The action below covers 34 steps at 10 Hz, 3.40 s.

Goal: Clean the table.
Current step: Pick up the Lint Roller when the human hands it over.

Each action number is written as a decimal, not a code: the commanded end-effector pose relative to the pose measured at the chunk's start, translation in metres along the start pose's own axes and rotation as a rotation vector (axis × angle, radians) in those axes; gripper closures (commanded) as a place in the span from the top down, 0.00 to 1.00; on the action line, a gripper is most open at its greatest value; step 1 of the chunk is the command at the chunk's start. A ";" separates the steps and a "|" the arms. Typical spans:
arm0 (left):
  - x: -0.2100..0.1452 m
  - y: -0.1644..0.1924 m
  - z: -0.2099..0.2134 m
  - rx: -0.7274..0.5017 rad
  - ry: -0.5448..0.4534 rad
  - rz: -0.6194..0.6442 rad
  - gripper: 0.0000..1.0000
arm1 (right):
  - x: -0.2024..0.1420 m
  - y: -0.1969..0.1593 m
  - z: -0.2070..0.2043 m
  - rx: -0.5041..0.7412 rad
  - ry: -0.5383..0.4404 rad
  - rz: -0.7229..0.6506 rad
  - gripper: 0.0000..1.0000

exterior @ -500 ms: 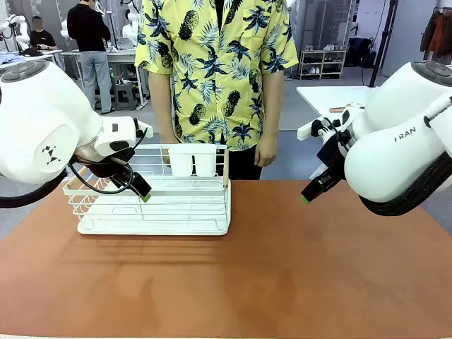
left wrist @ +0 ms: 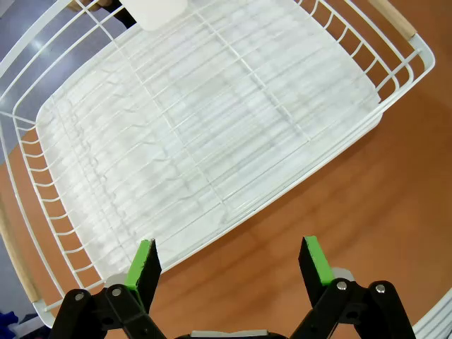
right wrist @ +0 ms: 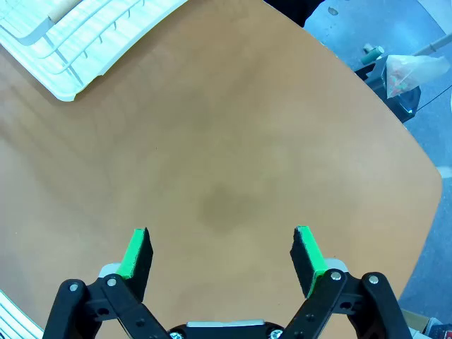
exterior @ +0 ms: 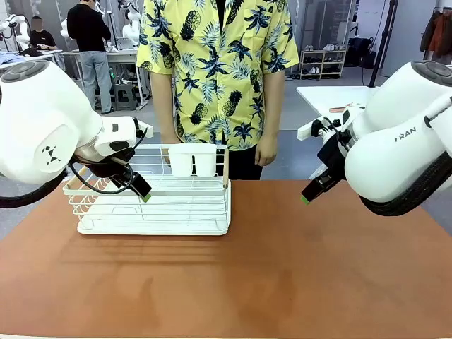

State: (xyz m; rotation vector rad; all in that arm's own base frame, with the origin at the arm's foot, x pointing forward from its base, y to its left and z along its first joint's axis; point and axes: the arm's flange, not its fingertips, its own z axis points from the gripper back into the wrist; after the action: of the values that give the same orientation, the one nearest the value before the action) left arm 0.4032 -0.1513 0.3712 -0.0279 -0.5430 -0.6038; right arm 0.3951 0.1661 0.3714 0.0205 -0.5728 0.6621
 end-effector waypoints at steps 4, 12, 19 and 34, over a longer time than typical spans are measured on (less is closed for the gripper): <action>0.000 0.000 0.000 0.001 -0.002 0.001 1.00 | 0.000 0.000 0.000 0.001 0.000 -0.001 1.00; 0.024 0.051 0.059 -0.336 0.024 0.088 1.00 | 0.027 -0.058 0.057 0.240 -0.078 -0.169 1.00; -0.130 0.262 0.180 -0.735 -0.193 0.630 1.00 | -0.093 -0.239 0.136 0.663 -0.211 -0.663 1.00; -0.247 0.319 0.185 -0.753 -0.355 0.985 1.00 | -0.190 -0.289 0.134 0.745 -0.340 -0.992 1.00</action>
State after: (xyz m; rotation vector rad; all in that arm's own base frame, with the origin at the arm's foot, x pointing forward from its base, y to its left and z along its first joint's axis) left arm 0.3227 0.2761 0.4488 -1.0561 -0.5236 0.2241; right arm 0.3758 -0.1997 0.4331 1.0504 -0.5198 -0.1508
